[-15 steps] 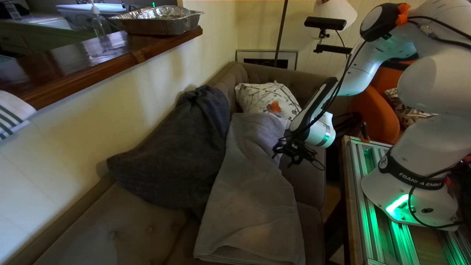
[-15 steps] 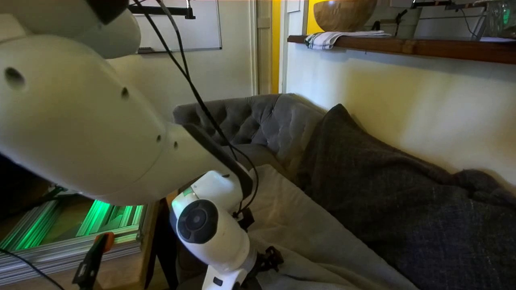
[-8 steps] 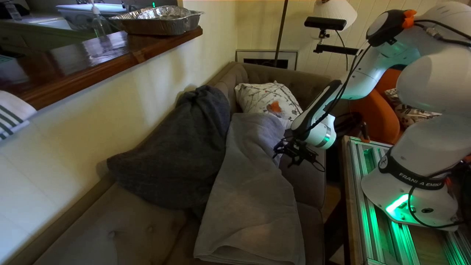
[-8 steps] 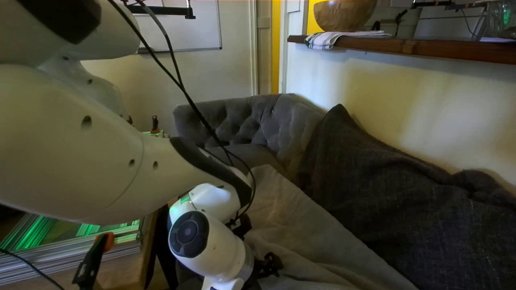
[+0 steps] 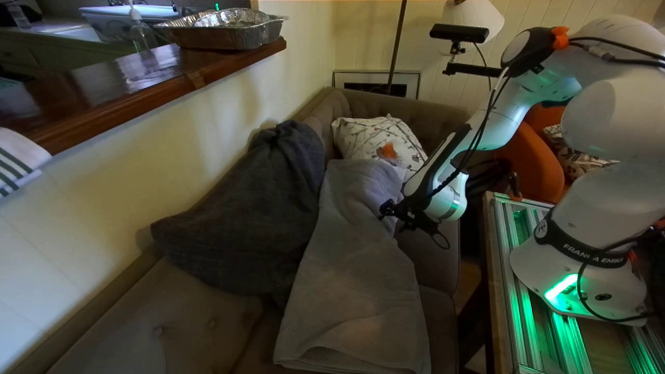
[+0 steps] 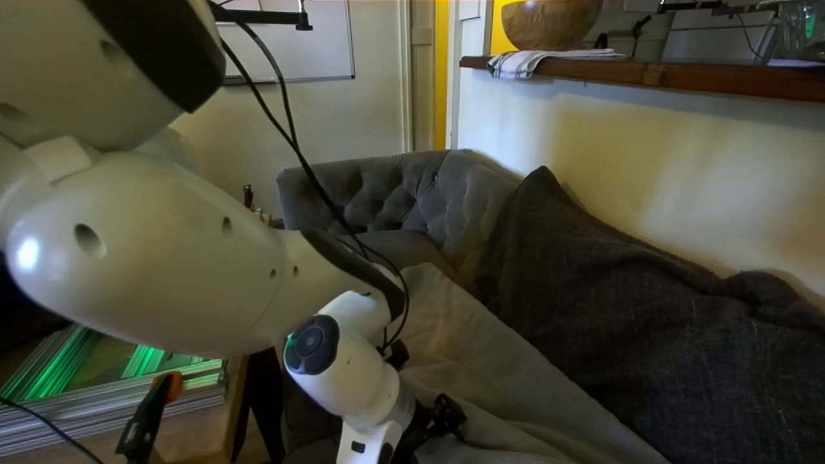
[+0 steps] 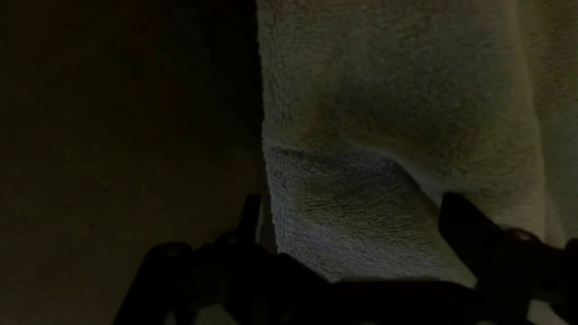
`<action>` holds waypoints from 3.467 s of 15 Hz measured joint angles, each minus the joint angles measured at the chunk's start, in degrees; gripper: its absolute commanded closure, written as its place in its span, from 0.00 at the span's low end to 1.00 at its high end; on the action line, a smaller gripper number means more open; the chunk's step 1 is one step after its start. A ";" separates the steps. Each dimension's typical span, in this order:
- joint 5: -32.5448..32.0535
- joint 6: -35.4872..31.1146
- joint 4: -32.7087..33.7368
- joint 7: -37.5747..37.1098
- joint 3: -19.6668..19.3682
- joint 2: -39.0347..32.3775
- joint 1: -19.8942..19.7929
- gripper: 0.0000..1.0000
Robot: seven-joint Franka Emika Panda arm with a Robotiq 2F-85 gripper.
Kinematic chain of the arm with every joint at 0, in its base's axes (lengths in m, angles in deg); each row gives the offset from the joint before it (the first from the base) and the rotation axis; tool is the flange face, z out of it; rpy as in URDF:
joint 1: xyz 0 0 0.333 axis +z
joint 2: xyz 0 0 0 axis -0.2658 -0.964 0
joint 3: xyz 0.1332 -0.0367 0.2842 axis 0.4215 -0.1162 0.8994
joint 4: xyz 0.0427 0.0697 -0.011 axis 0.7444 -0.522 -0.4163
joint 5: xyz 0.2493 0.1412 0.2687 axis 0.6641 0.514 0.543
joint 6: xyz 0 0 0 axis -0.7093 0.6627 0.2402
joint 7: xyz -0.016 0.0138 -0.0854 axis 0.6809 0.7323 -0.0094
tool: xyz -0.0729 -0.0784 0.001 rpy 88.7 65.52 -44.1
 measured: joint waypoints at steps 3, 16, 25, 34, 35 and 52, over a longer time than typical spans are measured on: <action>-0.89 -3.85 1.33 -0.05 -1.25 -1.65 2.72 0.00; -1.33 -10.94 6.82 -2.59 -6.12 -5.49 11.94 0.81; -2.89 -12.52 5.01 -3.08 -6.52 -3.80 13.32 0.96; -0.71 -12.02 -5.22 -5.11 -7.76 6.02 15.60 0.96; -0.38 -11.92 -6.94 -5.67 -7.74 7.78 16.08 0.96; 4.55 -5.37 -21.32 -13.70 -7.86 30.52 28.80 0.96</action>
